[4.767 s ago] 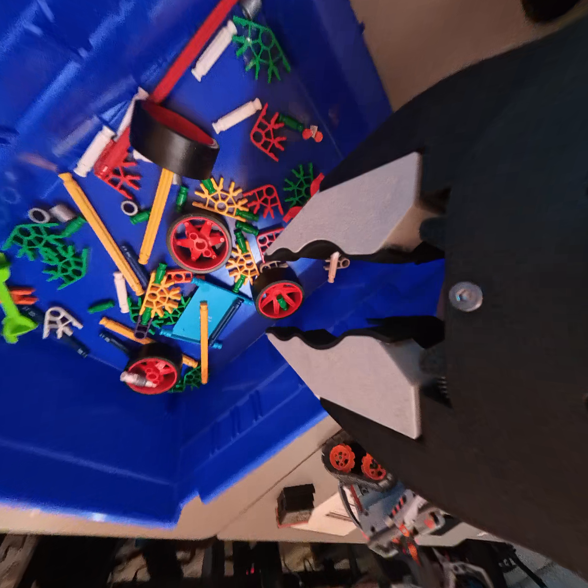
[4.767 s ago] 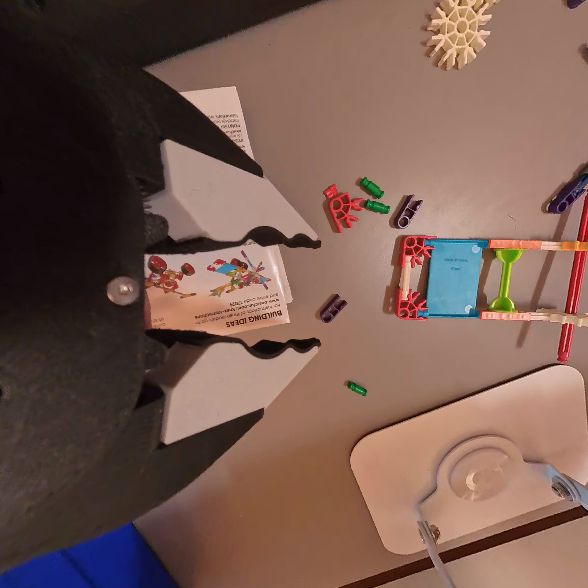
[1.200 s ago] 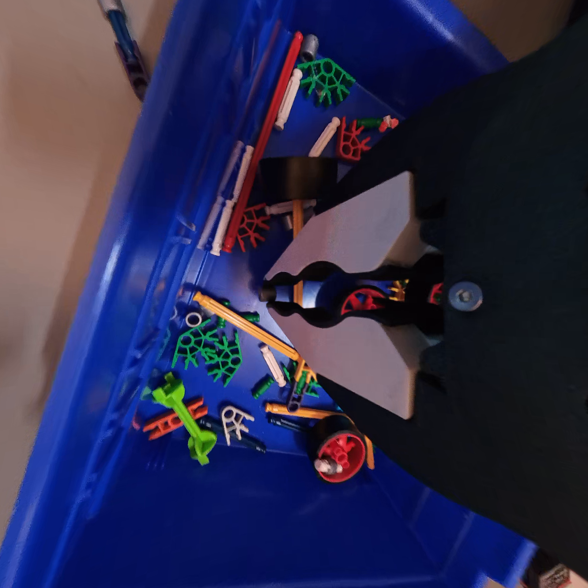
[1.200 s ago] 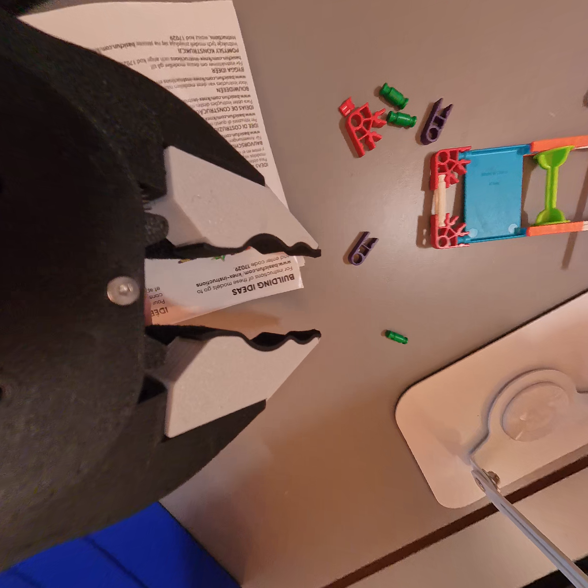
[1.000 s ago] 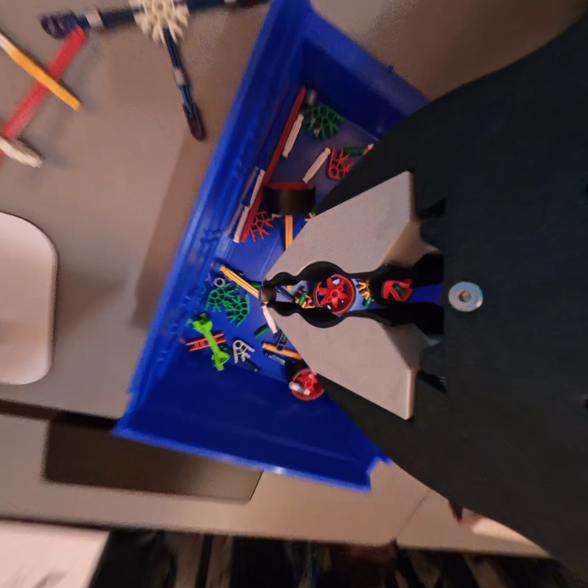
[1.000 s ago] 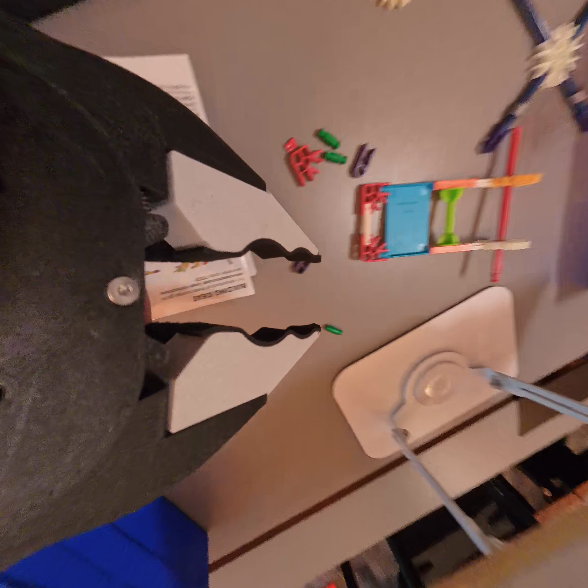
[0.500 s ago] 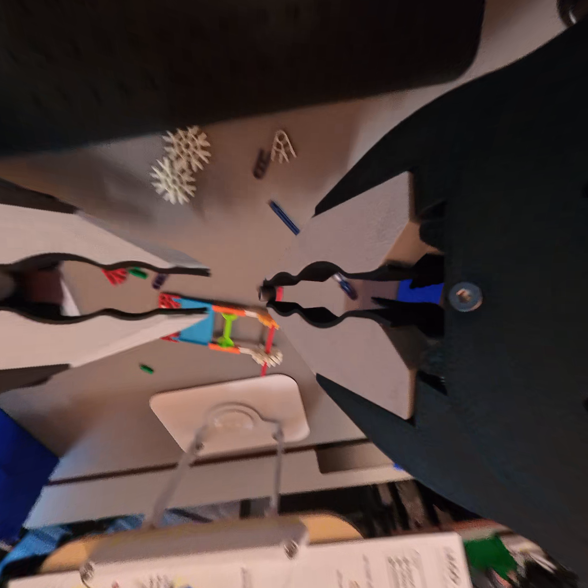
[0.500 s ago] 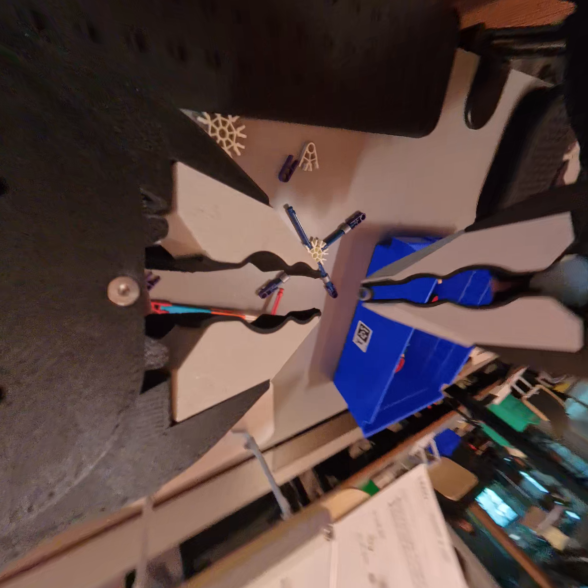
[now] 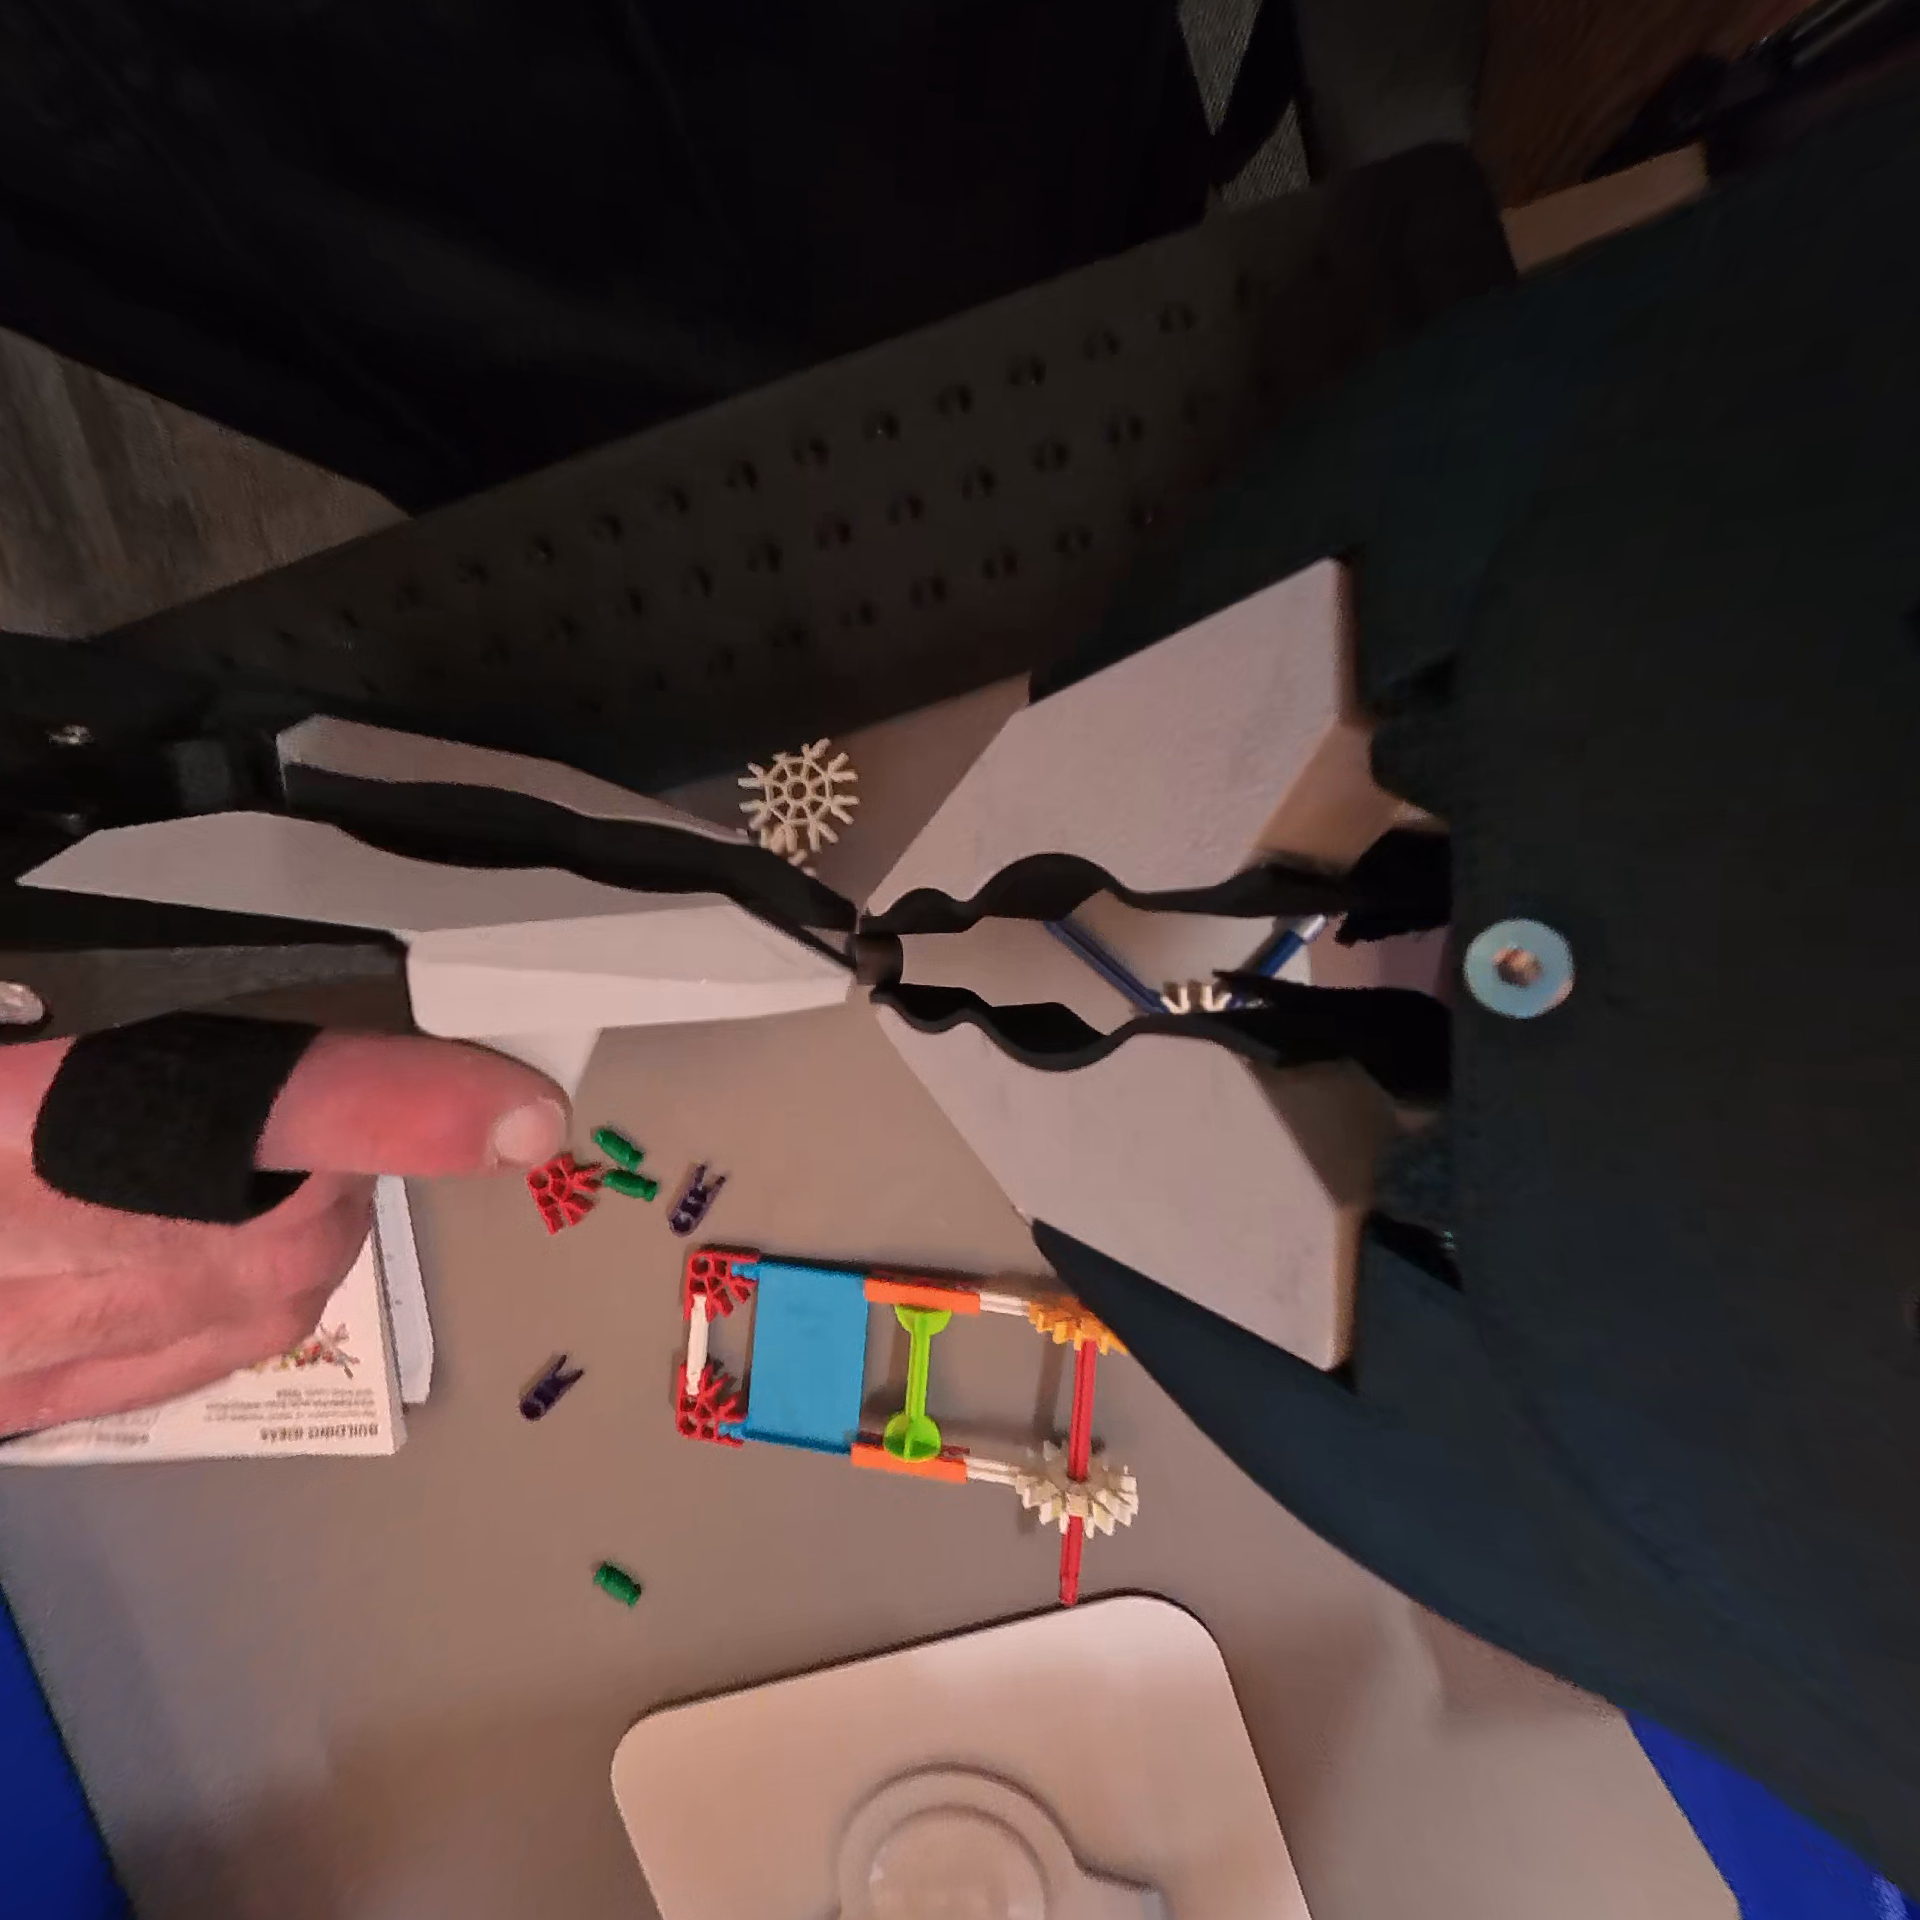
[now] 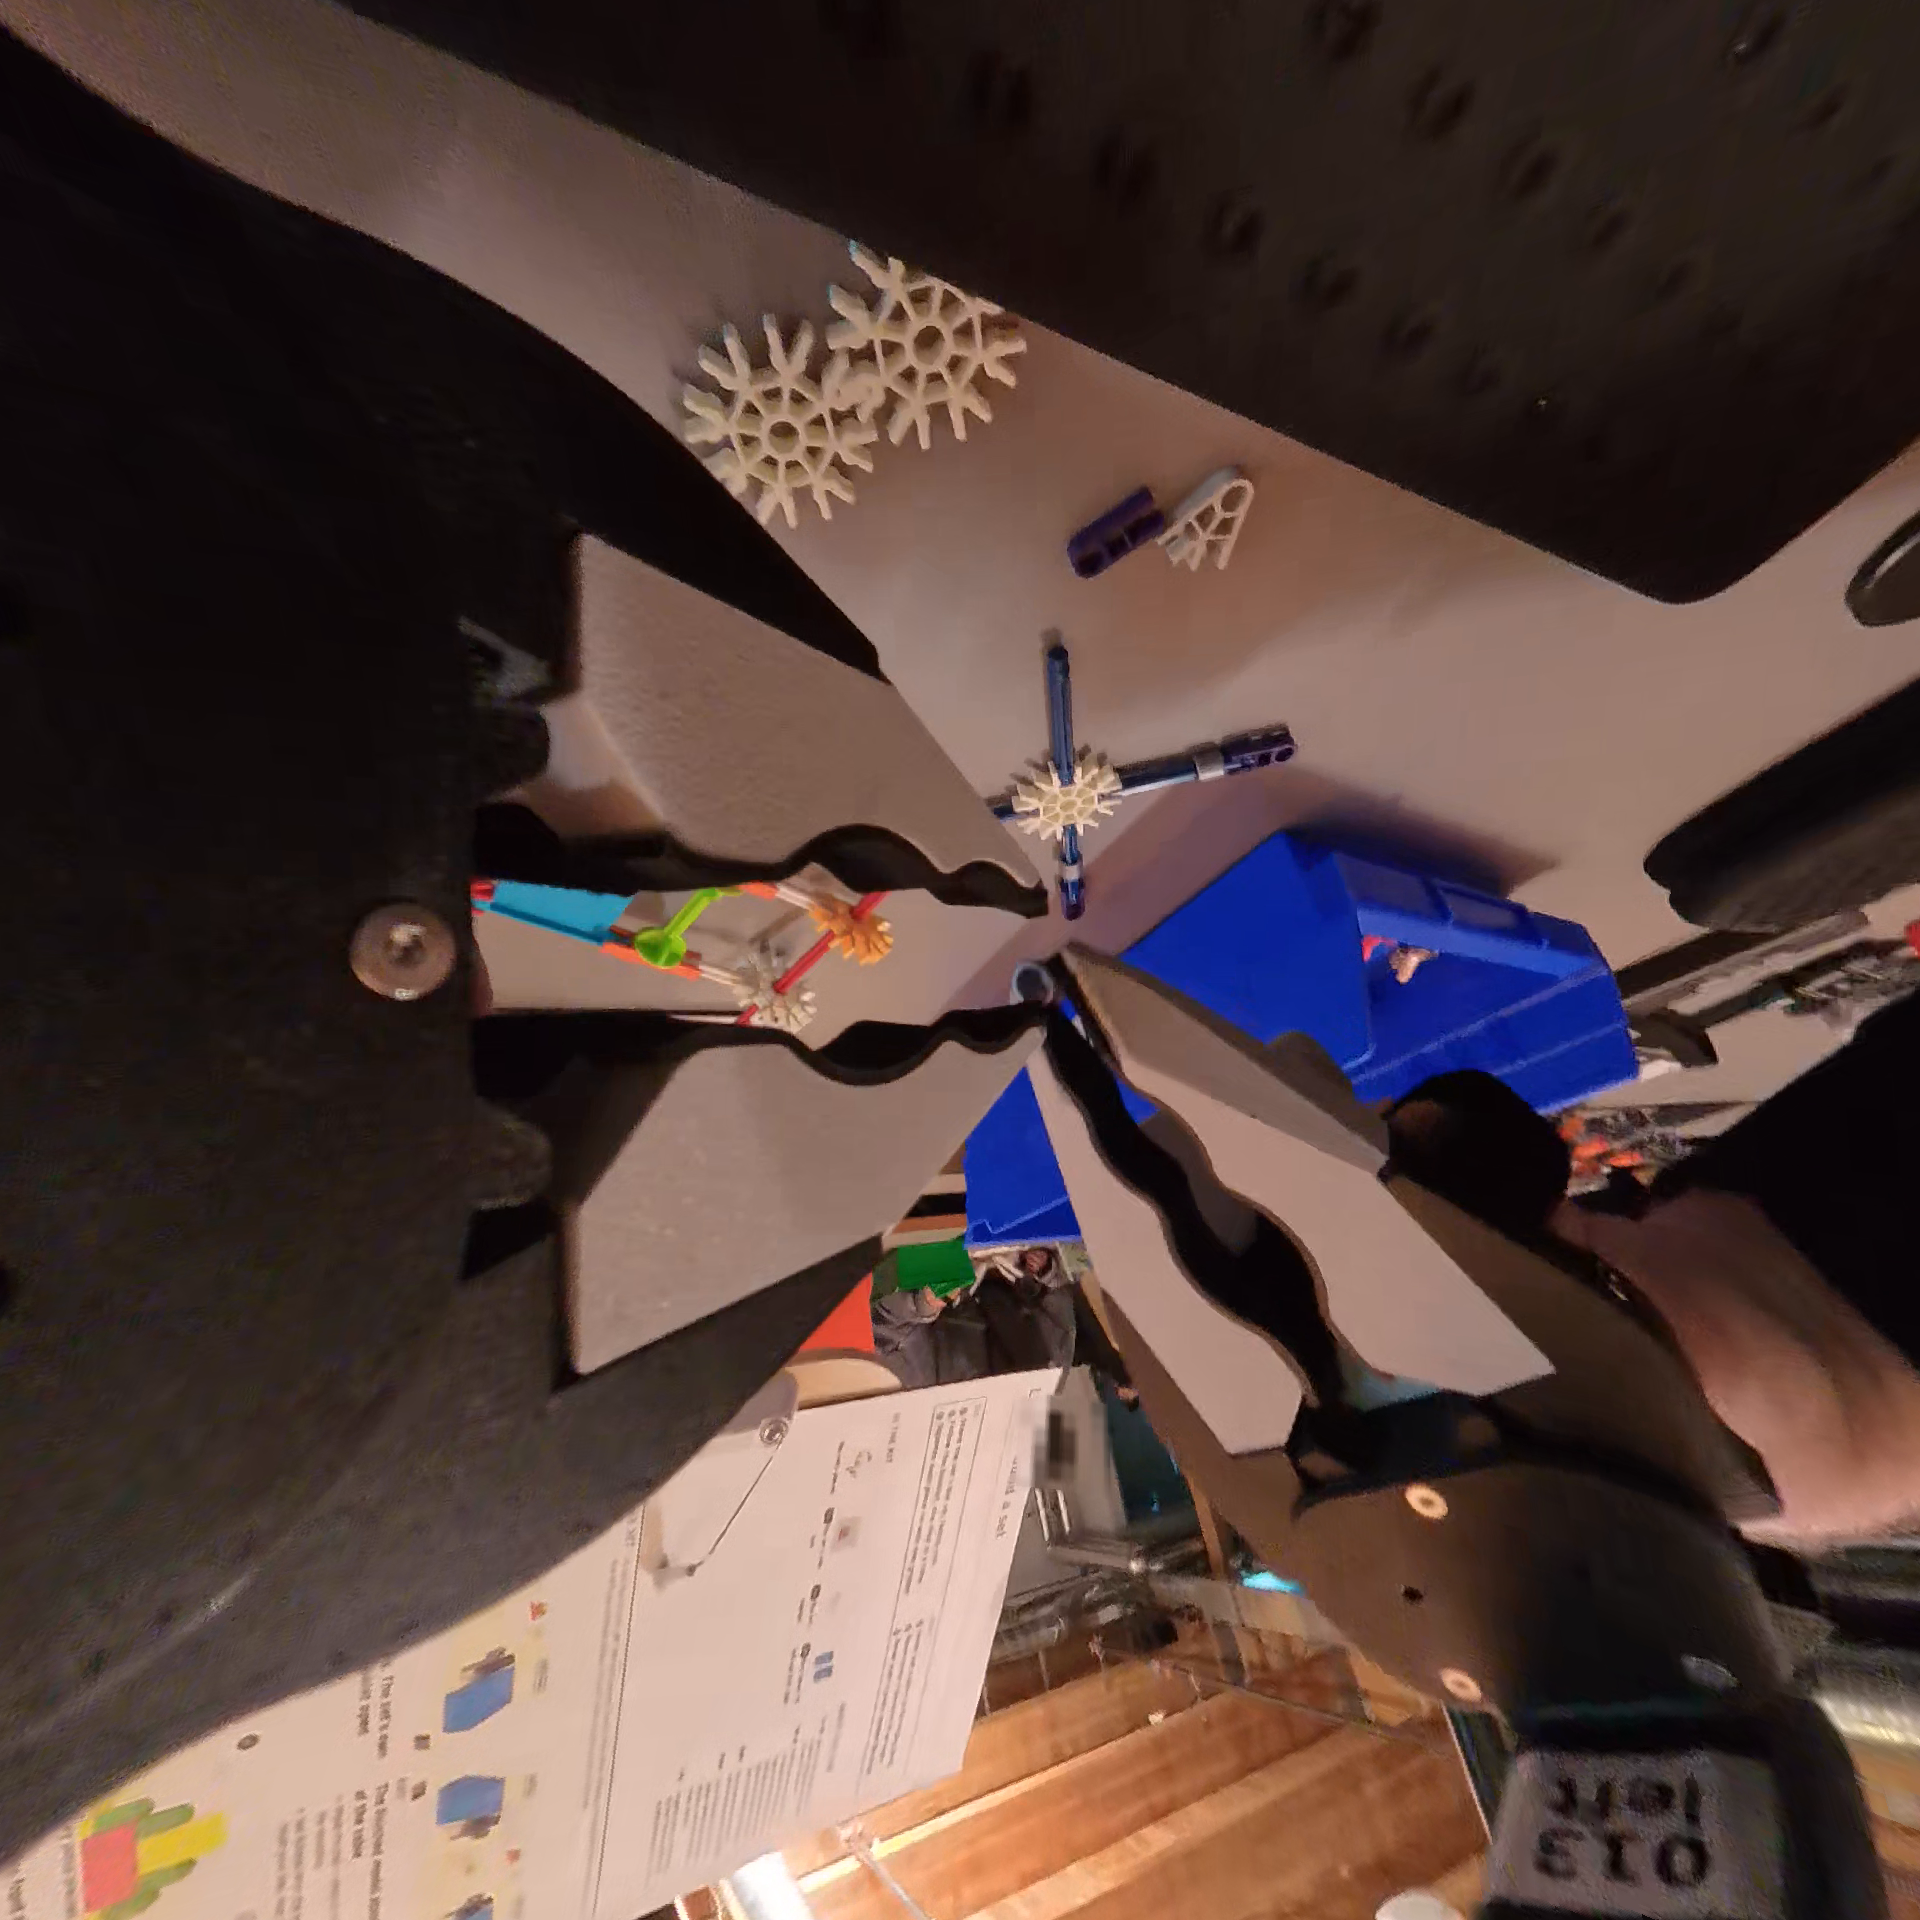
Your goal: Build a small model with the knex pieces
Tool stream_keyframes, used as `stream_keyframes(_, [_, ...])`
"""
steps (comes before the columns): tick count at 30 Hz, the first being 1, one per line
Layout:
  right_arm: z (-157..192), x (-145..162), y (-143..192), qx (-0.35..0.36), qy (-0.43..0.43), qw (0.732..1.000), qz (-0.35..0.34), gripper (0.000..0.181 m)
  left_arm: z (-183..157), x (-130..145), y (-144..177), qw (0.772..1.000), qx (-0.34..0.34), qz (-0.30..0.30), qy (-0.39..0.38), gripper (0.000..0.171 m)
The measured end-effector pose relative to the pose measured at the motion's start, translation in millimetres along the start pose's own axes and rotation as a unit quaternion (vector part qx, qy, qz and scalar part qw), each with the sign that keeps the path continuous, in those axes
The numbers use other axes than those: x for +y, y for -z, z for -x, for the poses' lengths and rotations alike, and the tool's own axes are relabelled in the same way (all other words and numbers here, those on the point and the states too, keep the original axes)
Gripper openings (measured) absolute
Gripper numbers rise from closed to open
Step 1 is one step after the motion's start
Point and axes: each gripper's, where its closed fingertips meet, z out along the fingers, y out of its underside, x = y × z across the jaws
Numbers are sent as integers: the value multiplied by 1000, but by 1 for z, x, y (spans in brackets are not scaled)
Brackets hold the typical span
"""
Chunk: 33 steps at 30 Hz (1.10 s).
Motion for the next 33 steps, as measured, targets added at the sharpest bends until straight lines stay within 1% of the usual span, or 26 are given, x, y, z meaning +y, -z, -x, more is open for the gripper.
stream_keyframes(2, [-2,-1,1,10,7,1000,0,15,0,-2,-2,1000,6,3,0,7])
stream_keyframes(5, [3,-4,0,3,16,1000,-1,18,-3,-3,-6,1000,23,10,3,7])
stream_keyframes(6, [4,-3,0,4,20,1000,3,17,-4,-1,-7,1000,27,15,4,8])
stream_keyframes(8, [4,-1,1,3,20,1000,6,9,-4,-3,-7,999,34,11,8,7])
stream_keyframes(15, [2,-4,3,5,5,1000,1,7,-7,-6,-5,997,67,-1,34,8])
stream_keyframes(16, [1,-4,4,4,-5,1000,1,7,-6,-7,-4,997,67,-4,38,8])
stream_keyframes(18, [-3,2,5,9,-25,1000,8,6,2,-8,0,998,36,-13,56,9])
stream_keyframes(19, [-5,4,6,8,-36,999,6,6,7,-5,4,997,16,-7,69,15])
stream_keyframes(21, [-8,10,9,8,-65,998,1,7,12,20,11,993,-34,57,93,29])
stream_keyframes(22, [-9,15,9,7,-76,997,4,7,9,32,14,990,-49,88,103,33])
stream_keyframes(23, [-10,19,9,8,-84,996,8,7,8,43,15,983,-75,115,119,34])
stream_keyframes(24, [-11,23,10,8,-94,995,10,6,11,57,18,973,-116,150,131,37])
stream_keyframes(25, [-12,25,10,7,-107,994,9,7,7,70,18,963,-139,182,139,38])
stream_keyframes(26, [-13,26,11,5,-120,993,5,6,0,79,16,956,-149,199,154,39])
stream_keyframes(28, [-15,26,13,4,-136,991,-1,6,-7,97,11,937,-189,223,192,39])
stream_keyframes(30, [-15,26,13,-1,-153,988,-8,7,-15,119,5,919,-211,245,225,39])
stream_keyframes(31, [-15,26,13,-3,-157,987,-11,7,-17,129,1,912,-221,245,246,39])
stream_keyframes(33, [-13,25,12,-7,-158,987,-12,7,-20,143,-9,904,-225,237,277,37])
